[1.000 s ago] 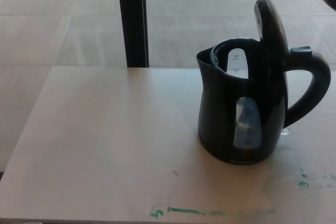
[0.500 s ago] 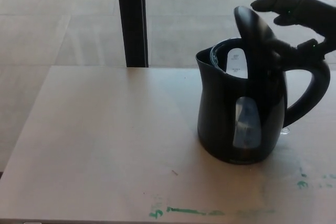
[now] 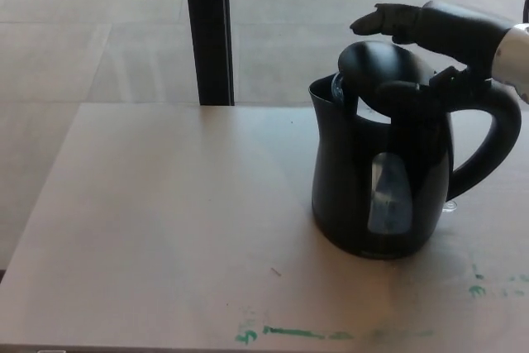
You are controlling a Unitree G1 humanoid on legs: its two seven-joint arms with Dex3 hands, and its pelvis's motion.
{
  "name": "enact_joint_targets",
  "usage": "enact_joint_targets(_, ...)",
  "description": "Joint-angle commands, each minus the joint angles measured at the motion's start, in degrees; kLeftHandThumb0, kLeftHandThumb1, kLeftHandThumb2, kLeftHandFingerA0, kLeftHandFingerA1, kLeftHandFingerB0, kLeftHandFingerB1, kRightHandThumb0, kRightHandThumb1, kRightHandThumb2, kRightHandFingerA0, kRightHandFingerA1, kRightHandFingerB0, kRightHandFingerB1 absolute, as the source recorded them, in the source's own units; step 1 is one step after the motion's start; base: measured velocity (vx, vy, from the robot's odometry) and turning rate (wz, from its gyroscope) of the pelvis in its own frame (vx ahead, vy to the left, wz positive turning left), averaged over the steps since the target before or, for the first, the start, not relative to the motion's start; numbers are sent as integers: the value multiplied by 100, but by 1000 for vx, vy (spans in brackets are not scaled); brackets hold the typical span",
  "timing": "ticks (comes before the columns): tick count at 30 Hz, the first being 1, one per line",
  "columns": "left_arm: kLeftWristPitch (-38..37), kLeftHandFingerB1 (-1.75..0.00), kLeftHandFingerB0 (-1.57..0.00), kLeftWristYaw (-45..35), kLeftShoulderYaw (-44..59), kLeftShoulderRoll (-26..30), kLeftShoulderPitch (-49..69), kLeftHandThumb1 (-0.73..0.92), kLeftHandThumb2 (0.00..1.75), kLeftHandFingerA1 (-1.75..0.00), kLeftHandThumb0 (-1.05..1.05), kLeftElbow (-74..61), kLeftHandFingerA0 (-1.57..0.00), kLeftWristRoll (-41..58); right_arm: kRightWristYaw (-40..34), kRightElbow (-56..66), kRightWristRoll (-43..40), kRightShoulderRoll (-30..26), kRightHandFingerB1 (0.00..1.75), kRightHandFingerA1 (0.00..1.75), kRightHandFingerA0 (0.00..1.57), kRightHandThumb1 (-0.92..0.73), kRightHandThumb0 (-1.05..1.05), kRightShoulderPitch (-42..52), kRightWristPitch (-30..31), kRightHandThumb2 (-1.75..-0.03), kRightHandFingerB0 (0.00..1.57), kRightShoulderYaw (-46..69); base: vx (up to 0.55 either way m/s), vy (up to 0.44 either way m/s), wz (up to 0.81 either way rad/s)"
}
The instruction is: The robot uses its right hand to push down on the lid of a kettle kept in the middle of the desk to close it
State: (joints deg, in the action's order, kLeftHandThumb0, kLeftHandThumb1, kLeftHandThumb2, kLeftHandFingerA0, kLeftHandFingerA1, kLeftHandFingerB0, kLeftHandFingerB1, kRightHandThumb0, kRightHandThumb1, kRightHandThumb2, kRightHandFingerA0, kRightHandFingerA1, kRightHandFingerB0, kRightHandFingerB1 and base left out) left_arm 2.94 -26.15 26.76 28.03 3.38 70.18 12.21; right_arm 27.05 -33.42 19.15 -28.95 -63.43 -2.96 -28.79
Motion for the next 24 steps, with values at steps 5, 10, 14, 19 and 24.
enact_joint_targets(5,81,-49,-30,-43,-15,184,4,54,92,-63,-67,38,-48,73,443,269,891,127,33,42,13,-77,-91,-237,14,-65,13,-454,0,0,0)
enact_joint_targets(10,92,-50,-34,119,-29,165,-41,52,89,-62,-66,125,-50,67,455,372,951,166,32,42,17,-78,-90,-24,-28,-65,16,-424,0,0,0)
enact_joint_targets(14,6,-36,-37,26,-42,195,-34,66,60,-54,-64,120,-54,72,502,518,1129,113,32,42,17,-78,-90,280,-38,-65,16,-504,0,0,0)
enact_joint_targets(19,31,-49,-31,6,14,222,-37,52,90,-63,-65,165,-49,125,389,502,1220,119,30,41,19,-78,-88,617,-112,-64,18,-471,0,0,0)
enact_joint_targets(24,51,-50,-34,-110,34,249,14,51,89,-64,-66,40,-50,165,167,362,1316,266,31,45,15,-79,-88,1084,-12,-64,16,-489,0,0,0)
